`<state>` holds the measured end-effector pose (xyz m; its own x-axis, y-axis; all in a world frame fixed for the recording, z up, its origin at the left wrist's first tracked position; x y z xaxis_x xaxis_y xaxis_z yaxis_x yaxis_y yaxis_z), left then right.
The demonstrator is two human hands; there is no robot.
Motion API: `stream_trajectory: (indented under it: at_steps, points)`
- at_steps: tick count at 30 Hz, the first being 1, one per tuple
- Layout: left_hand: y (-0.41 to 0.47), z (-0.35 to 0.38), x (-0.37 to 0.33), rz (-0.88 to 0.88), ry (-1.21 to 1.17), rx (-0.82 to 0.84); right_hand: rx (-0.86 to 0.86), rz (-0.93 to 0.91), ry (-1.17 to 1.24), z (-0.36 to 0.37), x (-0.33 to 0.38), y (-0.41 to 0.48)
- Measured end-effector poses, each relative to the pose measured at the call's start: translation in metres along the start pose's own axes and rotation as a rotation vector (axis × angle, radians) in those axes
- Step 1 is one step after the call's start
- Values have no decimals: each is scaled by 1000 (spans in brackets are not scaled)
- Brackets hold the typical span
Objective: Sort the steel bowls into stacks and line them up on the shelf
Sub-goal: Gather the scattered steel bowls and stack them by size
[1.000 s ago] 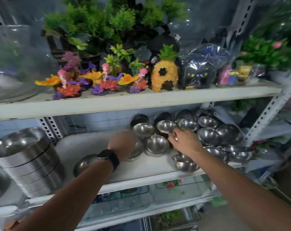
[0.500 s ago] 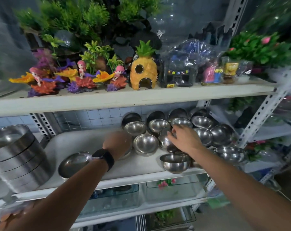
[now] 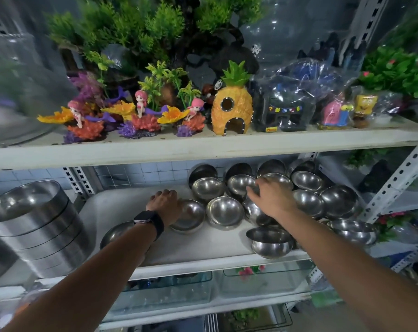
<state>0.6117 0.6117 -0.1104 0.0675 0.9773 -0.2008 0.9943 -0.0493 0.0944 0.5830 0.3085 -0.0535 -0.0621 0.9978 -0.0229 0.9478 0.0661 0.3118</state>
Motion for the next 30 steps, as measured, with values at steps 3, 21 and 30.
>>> stream_trajectory:
  at_steps: [3, 21, 30]
  points:
    - [6, 4, 11, -13, 43, 27, -10, -11, 4, 5, 8, 6]
    - [38, 39, 15, -8, 160, 167, 173, -246, -85, 41, 61, 50]
    - [46, 52, 23, -25, 183, 212, 376, -242, -190, 69, 66, 53]
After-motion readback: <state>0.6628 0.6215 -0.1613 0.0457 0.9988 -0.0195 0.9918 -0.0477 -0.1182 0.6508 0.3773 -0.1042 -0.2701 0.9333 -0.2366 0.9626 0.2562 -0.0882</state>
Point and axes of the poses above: each hand's wrist, its own y-axis towards the middle knuckle, its own z-axis out of the palm, x = y × z, the point moved 5 cm from there along y, towards the middle knuckle, and after that the axes turned 5 degrees about -x, right-handed, at the moved point
